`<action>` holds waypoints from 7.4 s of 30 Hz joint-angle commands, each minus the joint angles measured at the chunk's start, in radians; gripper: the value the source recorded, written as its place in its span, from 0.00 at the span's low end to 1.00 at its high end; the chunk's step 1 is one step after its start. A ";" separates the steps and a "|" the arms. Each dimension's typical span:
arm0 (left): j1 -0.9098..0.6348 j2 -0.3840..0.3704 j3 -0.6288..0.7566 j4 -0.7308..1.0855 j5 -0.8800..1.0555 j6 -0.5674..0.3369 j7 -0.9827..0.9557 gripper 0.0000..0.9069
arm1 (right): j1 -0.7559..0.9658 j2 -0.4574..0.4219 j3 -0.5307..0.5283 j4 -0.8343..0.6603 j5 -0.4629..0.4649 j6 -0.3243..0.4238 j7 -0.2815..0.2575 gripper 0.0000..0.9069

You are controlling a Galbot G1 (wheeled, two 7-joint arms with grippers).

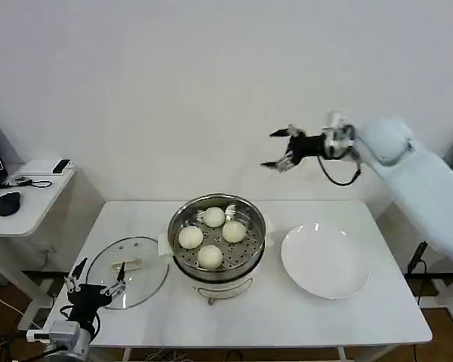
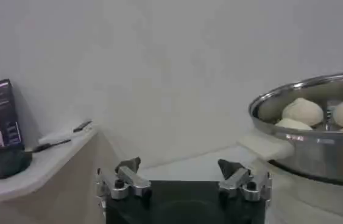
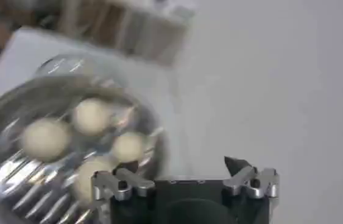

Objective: Take steamed baozi put them in steamer then cover it.

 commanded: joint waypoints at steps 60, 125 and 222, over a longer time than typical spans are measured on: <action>-0.177 0.122 0.160 0.554 1.292 -0.165 -0.334 1.00 | -1.380 0.414 0.861 0.376 0.038 0.448 0.559 1.00; -0.508 0.127 0.233 0.888 1.191 -0.136 -0.321 0.11 | -1.409 0.480 0.915 0.341 -0.017 0.464 0.551 1.00; -0.605 -0.051 0.665 0.280 1.522 0.328 0.190 0.00 | -1.387 0.495 0.943 0.399 -0.057 0.440 0.554 1.00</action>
